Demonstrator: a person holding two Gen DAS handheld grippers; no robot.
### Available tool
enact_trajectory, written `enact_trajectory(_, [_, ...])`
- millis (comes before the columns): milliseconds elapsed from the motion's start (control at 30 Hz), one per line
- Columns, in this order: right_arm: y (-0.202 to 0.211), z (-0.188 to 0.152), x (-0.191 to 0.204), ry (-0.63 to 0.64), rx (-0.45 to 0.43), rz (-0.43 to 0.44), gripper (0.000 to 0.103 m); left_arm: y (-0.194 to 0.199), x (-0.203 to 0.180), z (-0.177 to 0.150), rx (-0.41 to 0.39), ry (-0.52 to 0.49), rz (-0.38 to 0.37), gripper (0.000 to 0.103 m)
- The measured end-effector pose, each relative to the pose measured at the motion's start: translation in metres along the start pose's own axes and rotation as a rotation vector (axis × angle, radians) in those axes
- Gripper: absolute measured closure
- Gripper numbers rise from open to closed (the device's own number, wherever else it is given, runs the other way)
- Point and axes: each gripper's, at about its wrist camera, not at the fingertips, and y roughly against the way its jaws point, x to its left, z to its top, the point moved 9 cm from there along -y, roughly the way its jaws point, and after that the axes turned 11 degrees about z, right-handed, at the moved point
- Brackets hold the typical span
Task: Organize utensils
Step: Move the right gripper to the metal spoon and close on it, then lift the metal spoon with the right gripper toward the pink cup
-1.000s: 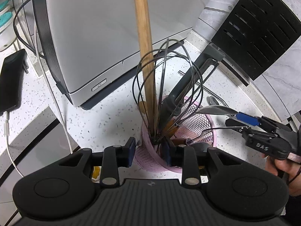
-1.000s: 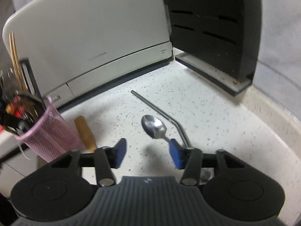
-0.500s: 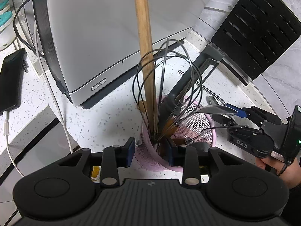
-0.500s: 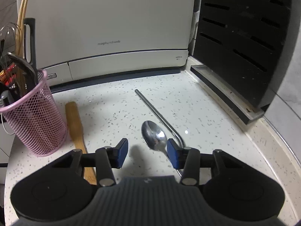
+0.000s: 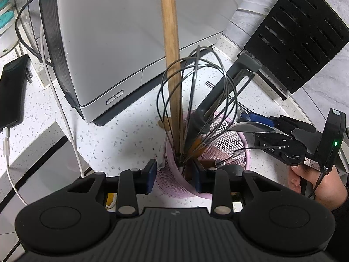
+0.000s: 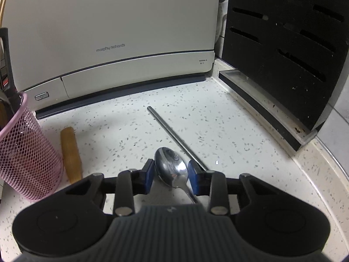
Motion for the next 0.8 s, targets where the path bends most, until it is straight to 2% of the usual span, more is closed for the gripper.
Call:
enact_trajectory(300, [0.002, -0.003, 0.004, 0.008, 0.031, 0.016, 0.074, 0.001, -0.001, 0.0, 0.0, -0.002, -0.001, 0.064])
enact_trajectory(333, [0.003, -0.003, 0.005, 0.011, 0.031, 0.017, 0.082, 0.0, -0.001, 0.0, 0.0, -0.001, -0.002, 0.064])
enact_trajectory(367, [0.005, -0.003, 0.007, 0.016, 0.024, 0.023, 0.097, 0.0, -0.001, 0.0, 0.0, -0.001, -0.001, 0.064])
enact_trajectory(500, [0.012, -0.003, 0.011, 0.012, 0.029, 0.021, 0.1, 0.0, -0.001, 0.0, 0.0, -0.001, 0.002, 0.064])
enact_trajectory(600, [0.012, -0.005, 0.015, 0.049, 0.018, 0.023, 0.092, 0.001, -0.003, 0.0, 0.001, 0.0, 0.007, 0.064])
enact_trajectory(633, [0.011, -0.006, 0.016, 0.07, 0.015, 0.012, 0.073, 0.001, -0.004, -0.001, 0.0, -0.002, 0.007, 0.064])
enact_trajectory(667, [0.01, -0.006, 0.018, 0.085, 0.012, 0.003, 0.066, 0.001, -0.004, 0.0, -0.001, -0.003, 0.008, 0.064])
enact_trajectory(800, [0.007, -0.001, 0.021, 0.111, 0.004, -0.021, 0.066, 0.0, -0.001, 0.0, 0.004, 0.003, -0.001, 0.064])
